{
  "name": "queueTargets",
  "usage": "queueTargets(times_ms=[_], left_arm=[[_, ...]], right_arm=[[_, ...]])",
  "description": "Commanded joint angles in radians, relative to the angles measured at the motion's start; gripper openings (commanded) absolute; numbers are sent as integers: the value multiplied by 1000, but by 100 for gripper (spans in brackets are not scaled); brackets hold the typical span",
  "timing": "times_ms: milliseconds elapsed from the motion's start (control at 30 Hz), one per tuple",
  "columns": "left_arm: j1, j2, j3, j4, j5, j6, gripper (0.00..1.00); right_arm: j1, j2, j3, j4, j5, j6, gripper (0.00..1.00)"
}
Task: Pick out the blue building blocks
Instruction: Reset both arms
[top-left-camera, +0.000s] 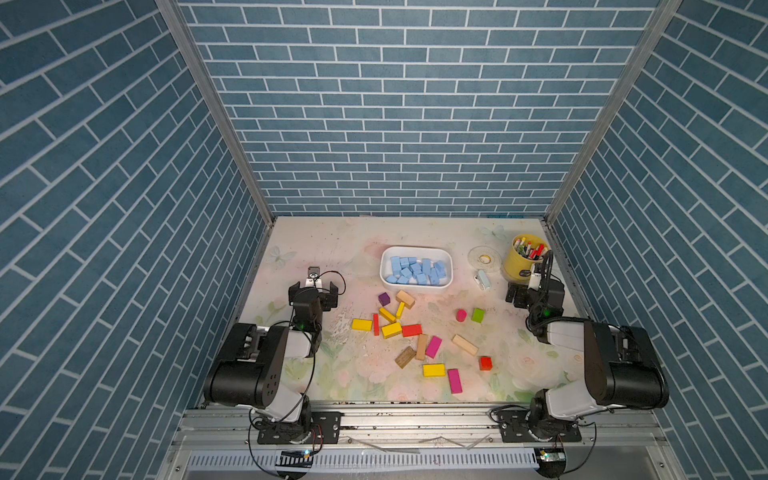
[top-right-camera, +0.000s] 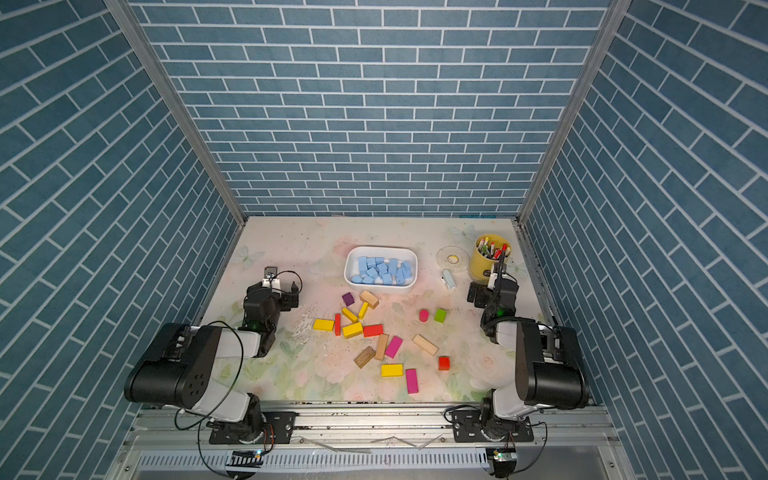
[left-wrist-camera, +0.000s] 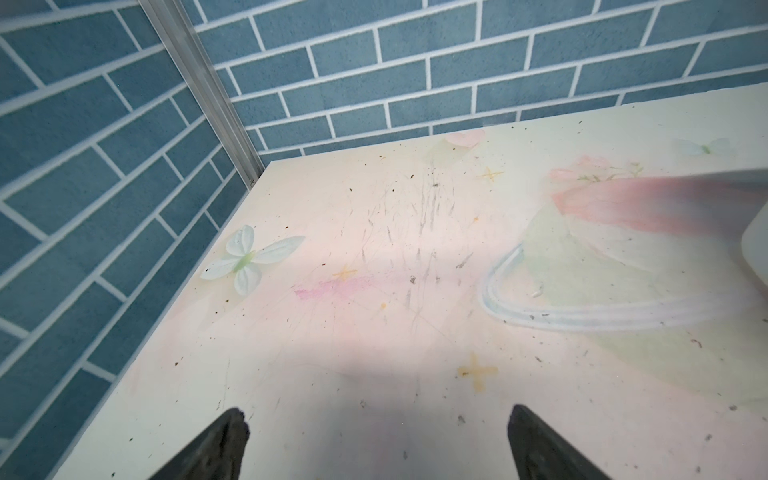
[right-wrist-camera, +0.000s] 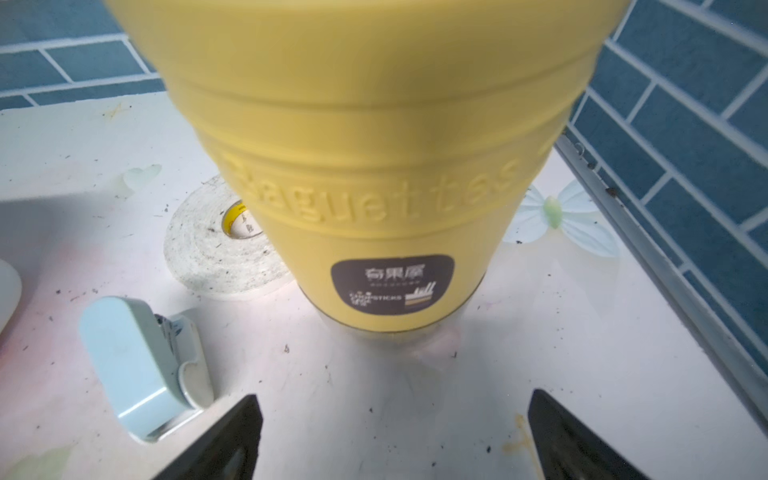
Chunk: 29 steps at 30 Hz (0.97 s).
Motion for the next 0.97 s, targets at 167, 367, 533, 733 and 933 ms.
queueTargets(times_ms=[167,367,533,733,933], left_arm=[[31,7,40,-51,69,-11,99],[32,6,37,-49,64,-11,99],[32,6,37,-48,64,-12,99],[32,6,37,-48,64,-12,99],[32,6,36,-48,64,-11,99]], right_arm=[[1,13,-22,110,14,-35,99],[0,14,-21,110,13,-34,99],[1,14,-21,109,13,-34,99],[0,16,-19,106,6,-34,99],[-2,16,-19,107,-11,-38,99]])
